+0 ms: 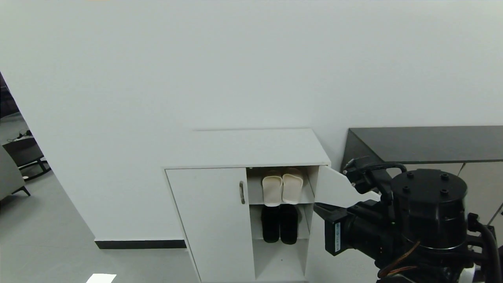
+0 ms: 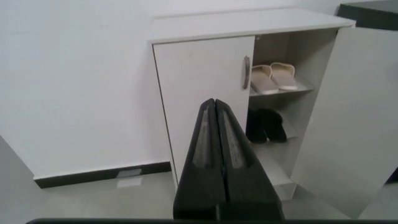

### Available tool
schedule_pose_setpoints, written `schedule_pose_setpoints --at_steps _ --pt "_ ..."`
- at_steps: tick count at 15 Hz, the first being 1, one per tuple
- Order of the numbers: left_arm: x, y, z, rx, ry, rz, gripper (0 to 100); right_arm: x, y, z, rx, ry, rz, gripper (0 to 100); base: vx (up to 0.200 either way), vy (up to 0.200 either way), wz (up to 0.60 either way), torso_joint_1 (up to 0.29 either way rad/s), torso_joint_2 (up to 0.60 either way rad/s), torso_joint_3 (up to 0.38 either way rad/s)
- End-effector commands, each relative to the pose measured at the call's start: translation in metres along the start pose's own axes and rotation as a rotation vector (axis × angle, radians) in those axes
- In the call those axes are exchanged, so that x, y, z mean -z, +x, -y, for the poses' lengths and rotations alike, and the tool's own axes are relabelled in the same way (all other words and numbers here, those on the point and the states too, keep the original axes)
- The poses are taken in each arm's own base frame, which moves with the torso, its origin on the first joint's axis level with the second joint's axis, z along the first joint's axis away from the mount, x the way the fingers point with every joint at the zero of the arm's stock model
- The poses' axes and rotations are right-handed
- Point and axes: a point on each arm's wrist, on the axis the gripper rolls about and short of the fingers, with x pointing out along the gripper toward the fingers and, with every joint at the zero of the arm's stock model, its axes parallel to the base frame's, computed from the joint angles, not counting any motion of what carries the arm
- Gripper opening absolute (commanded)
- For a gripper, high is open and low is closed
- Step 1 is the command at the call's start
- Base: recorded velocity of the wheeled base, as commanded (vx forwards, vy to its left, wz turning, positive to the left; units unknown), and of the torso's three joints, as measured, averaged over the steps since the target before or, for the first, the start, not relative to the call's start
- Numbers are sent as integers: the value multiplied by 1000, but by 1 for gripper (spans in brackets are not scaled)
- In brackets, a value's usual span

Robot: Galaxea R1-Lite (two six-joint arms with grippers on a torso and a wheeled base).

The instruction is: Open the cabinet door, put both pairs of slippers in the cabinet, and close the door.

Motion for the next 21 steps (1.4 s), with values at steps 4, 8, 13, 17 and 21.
schedule_pose_setpoints --at_steps 4,8,13,17,21 --pt "0 0 0 2 -24 -1 0 4 2 0 3 -11 -14 0 -200 0 0 201 -420 -223" --pt "0 0 0 3 -24 -1 0 4 2 0 -1 -9 -1 0 -100 0 0 10 -27 -10" --pt "0 0 0 3 -24 -1 0 9 5 1 10 -32 -18 0 0 0 0 0 0 0" --pt "0 0 0 4 -24 -3 0 10 5 2 11 -35 -21 0 0 0 0 0 0 0" --pt "0 0 0 3 -24 -1 0 11 14 23 90 -34 -20 0 0 0 0 0 0 0"
